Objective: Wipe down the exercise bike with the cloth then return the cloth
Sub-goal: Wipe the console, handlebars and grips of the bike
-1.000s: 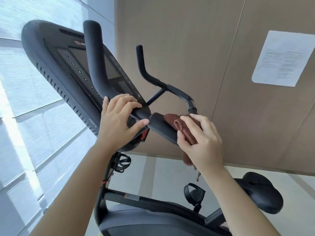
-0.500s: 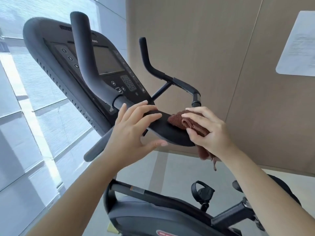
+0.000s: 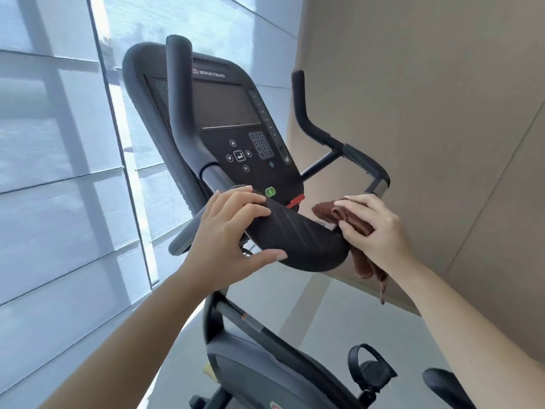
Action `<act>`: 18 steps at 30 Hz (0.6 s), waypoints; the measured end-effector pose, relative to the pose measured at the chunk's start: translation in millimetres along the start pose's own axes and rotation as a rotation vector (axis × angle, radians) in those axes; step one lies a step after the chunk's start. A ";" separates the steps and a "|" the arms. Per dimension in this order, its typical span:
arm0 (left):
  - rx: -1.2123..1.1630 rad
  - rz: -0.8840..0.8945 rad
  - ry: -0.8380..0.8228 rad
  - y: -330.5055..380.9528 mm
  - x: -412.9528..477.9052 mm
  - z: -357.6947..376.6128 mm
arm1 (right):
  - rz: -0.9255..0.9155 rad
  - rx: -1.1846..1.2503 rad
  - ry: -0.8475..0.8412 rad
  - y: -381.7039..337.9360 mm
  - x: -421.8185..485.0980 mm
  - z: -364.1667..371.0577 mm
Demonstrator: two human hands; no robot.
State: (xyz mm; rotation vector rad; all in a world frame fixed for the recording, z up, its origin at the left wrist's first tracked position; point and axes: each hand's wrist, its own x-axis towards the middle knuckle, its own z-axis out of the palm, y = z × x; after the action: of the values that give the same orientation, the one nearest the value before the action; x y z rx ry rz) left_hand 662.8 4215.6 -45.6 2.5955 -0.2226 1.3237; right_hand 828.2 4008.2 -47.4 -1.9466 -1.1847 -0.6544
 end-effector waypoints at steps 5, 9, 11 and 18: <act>0.138 -0.012 0.015 20.7 -5.7 3.5 | -0.016 0.252 0.125 -34.0 14.2 -7.7; 0.106 -0.078 0.087 26.3 -10.5 11.4 | -0.061 0.086 -0.071 -69.3 9.6 10.6; 0.043 -0.065 0.147 23.4 -12.1 16.4 | -0.072 0.020 -0.064 -71.7 4.2 12.3; -0.048 -0.018 0.273 11.5 -12.4 28.7 | -0.121 0.042 -0.030 -63.3 -4.6 8.1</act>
State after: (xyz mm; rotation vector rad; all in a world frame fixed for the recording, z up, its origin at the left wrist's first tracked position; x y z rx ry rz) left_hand 675.2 4197.5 -70.6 2.3386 -0.1816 1.6244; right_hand 769.7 4030.6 -34.3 -1.8667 -1.3329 -0.6598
